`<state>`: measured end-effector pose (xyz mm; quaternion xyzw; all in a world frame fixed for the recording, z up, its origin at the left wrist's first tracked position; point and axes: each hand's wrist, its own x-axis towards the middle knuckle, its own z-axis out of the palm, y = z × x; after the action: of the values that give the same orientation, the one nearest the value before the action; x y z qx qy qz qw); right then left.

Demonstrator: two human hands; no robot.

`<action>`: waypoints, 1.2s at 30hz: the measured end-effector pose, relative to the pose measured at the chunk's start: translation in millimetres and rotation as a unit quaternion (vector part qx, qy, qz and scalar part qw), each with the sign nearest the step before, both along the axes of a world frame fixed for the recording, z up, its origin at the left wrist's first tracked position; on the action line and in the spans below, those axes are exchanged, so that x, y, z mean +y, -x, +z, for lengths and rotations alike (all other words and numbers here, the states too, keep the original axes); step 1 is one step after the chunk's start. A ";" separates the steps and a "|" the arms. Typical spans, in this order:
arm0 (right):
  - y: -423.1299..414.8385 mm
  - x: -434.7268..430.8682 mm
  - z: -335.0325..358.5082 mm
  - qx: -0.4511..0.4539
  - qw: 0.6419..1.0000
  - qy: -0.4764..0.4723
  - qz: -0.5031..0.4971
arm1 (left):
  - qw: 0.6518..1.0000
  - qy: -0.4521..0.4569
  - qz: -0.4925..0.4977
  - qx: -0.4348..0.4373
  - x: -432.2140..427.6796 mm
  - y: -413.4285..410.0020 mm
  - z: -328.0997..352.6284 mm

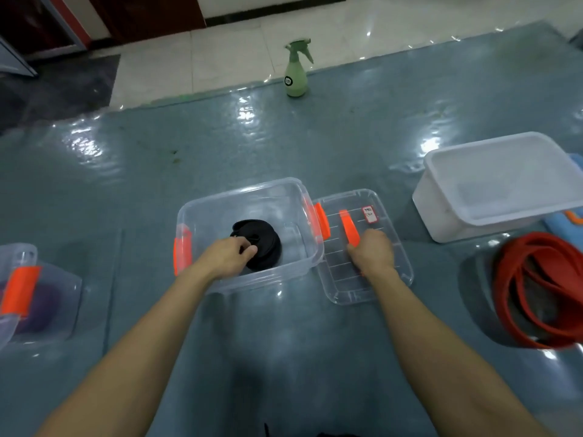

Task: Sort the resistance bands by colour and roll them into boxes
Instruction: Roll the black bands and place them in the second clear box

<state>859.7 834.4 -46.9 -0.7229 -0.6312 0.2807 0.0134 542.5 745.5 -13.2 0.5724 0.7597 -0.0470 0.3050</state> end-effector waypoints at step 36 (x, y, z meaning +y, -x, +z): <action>111.6 -27.5 97.6 0.246 0.963 -0.103 0.031 | 0.761 -0.378 0.500 -0.167 -72.5 14.0 32.4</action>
<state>748.1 807.0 50.6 -0.6067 -0.6558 0.3837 0.2336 528.5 673.0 19.2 0.1791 0.8312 0.4993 0.1665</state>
